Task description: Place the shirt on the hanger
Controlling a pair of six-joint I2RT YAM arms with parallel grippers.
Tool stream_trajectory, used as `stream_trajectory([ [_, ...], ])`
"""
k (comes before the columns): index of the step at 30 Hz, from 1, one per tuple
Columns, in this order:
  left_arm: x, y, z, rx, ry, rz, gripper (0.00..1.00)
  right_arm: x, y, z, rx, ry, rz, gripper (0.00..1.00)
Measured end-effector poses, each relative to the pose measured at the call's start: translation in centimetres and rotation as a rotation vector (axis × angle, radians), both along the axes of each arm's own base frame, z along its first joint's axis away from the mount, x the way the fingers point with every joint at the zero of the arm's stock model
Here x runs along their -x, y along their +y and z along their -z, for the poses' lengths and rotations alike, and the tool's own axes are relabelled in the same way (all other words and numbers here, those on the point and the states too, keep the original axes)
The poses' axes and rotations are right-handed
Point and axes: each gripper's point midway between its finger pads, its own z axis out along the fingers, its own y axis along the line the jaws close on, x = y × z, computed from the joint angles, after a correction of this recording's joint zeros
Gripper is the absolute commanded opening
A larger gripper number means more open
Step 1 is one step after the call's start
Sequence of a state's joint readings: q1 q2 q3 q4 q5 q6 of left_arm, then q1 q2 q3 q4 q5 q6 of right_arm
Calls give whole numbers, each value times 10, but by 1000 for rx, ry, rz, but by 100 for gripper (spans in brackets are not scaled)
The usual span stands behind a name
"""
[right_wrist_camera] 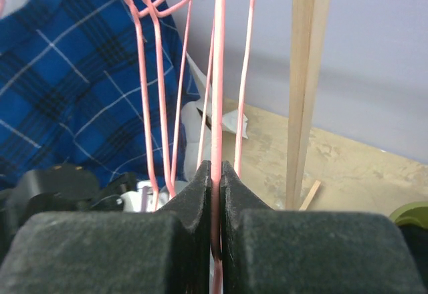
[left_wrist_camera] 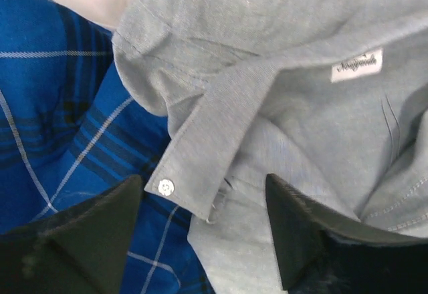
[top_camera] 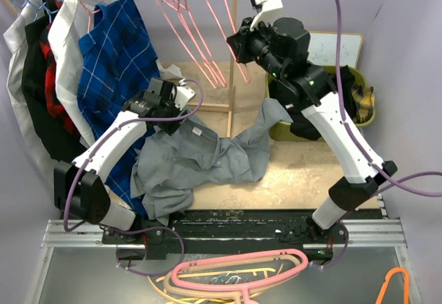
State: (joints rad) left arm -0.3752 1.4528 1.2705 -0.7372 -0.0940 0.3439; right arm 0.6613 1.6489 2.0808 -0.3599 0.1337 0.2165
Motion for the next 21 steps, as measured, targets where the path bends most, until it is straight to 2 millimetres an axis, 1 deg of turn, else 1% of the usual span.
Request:
stream_trajectory([
  [2,-8,1,3,-19,-14,-3,60,11,-3,-10,-13,-14,-21,0],
  [5,-15,1,10,-32,-17,-7,59,26,-7,-15,-26,-23,-56,0],
  [9,-20,-1,15,-34,-17,-5,59,48,-11,-12,-44,-18,-108,0],
  [13,-22,-1,18,-41,-24,3,59,74,-23,-8,-58,-16,-141,0],
  [15,-23,-1,21,-44,-21,7,55,90,-31,-11,-73,-30,-158,0],
  [17,-25,-2,25,-47,-15,9,42,105,-41,-20,-92,-55,-167,0],
  [19,-26,-3,30,-52,-7,12,26,119,-49,-26,-108,-76,-182,0],
  [21,-27,-3,35,-56,5,15,6,133,-58,-28,-120,-89,-190,0],
])
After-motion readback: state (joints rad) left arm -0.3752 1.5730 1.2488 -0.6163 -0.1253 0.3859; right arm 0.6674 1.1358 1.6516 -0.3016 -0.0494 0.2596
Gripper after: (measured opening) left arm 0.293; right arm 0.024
